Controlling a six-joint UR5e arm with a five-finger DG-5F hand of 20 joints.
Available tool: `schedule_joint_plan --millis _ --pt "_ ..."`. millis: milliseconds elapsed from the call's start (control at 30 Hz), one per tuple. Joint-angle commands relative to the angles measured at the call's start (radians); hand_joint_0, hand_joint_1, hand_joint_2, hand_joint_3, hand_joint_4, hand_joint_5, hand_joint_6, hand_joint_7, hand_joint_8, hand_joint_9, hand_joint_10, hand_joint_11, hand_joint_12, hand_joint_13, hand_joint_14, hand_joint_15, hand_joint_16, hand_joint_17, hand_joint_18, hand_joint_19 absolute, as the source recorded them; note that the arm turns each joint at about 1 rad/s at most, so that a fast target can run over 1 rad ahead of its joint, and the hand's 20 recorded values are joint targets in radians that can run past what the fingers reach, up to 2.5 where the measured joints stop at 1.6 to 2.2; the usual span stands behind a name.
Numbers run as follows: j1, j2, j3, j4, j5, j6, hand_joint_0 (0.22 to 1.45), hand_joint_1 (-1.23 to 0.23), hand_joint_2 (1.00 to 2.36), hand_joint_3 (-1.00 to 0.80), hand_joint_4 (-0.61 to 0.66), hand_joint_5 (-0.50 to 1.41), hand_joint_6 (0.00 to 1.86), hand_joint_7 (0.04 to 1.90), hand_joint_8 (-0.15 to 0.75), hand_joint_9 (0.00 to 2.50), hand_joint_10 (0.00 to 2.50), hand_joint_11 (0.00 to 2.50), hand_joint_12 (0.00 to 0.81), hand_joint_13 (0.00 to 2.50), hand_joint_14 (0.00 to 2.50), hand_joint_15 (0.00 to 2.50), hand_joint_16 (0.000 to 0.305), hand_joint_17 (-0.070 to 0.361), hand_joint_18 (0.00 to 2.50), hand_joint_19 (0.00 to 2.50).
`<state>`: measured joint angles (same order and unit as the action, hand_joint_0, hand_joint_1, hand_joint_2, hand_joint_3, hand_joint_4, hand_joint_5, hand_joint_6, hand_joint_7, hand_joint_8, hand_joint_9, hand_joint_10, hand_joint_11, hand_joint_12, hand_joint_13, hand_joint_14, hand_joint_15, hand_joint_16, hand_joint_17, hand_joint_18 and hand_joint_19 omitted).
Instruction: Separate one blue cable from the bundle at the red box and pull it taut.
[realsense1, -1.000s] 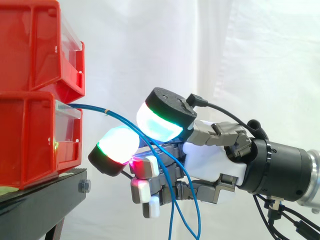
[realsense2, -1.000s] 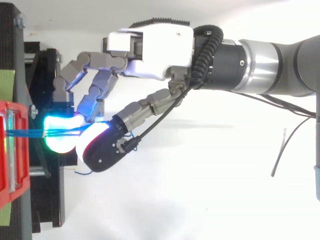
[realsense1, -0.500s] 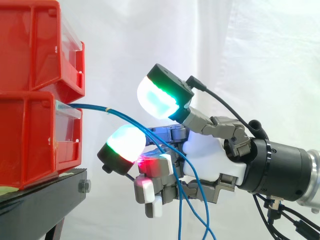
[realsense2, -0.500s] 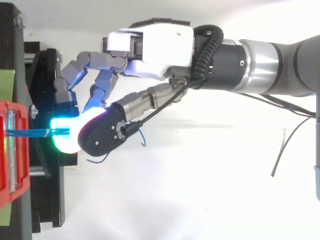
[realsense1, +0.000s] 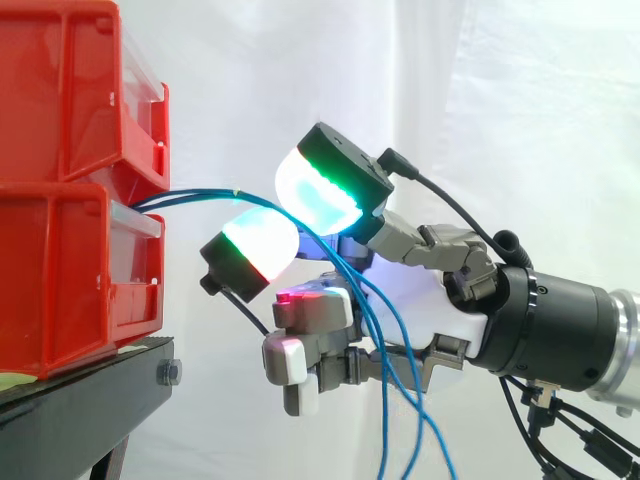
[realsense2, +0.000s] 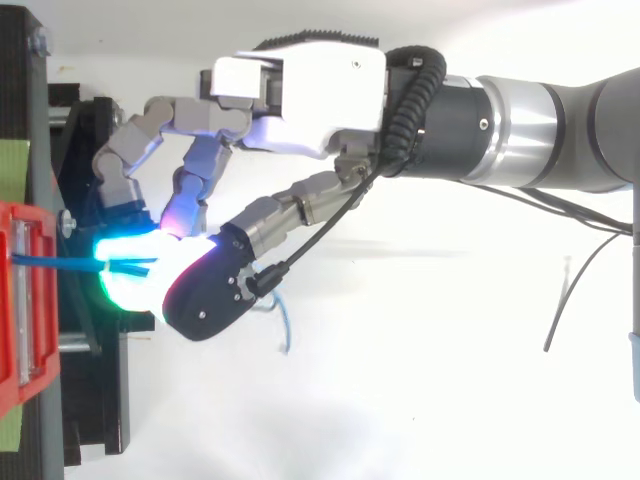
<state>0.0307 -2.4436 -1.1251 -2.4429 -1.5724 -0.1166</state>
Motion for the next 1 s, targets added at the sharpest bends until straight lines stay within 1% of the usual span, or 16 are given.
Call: schedule_joint_plan --millis 0,100,400,967 --pt "0.000 0.002 0.004 -0.002 0.000 0.000 0.80 -0.86 1.00 -0.50 -0.04 -0.17 0.97 1.20 0.419 1.26 0.02 1.26 0.421 1.16 0.03 0.70 0.048 0.108 1.06 0.67" --pt "0.002 0.000 0.004 -0.002 0.000 0.000 0.76 -0.88 1.00 -0.50 0.02 -0.16 0.97 1.18 0.421 1.27 0.02 1.28 0.420 1.17 0.03 0.71 0.048 0.107 1.06 0.68" --pt "0.006 0.000 0.002 -0.004 0.000 -0.008 0.68 -0.94 1.00 -0.50 0.09 -0.14 0.96 1.11 0.421 1.30 0.02 1.29 0.422 1.18 0.03 0.74 0.047 0.105 1.06 0.69" --pt "0.009 0.000 0.002 -0.010 0.000 -0.014 0.55 -1.07 1.00 -0.50 0.10 -0.14 0.95 1.10 0.417 1.29 0.02 1.30 0.435 1.18 0.03 0.76 0.049 0.110 1.08 0.70"
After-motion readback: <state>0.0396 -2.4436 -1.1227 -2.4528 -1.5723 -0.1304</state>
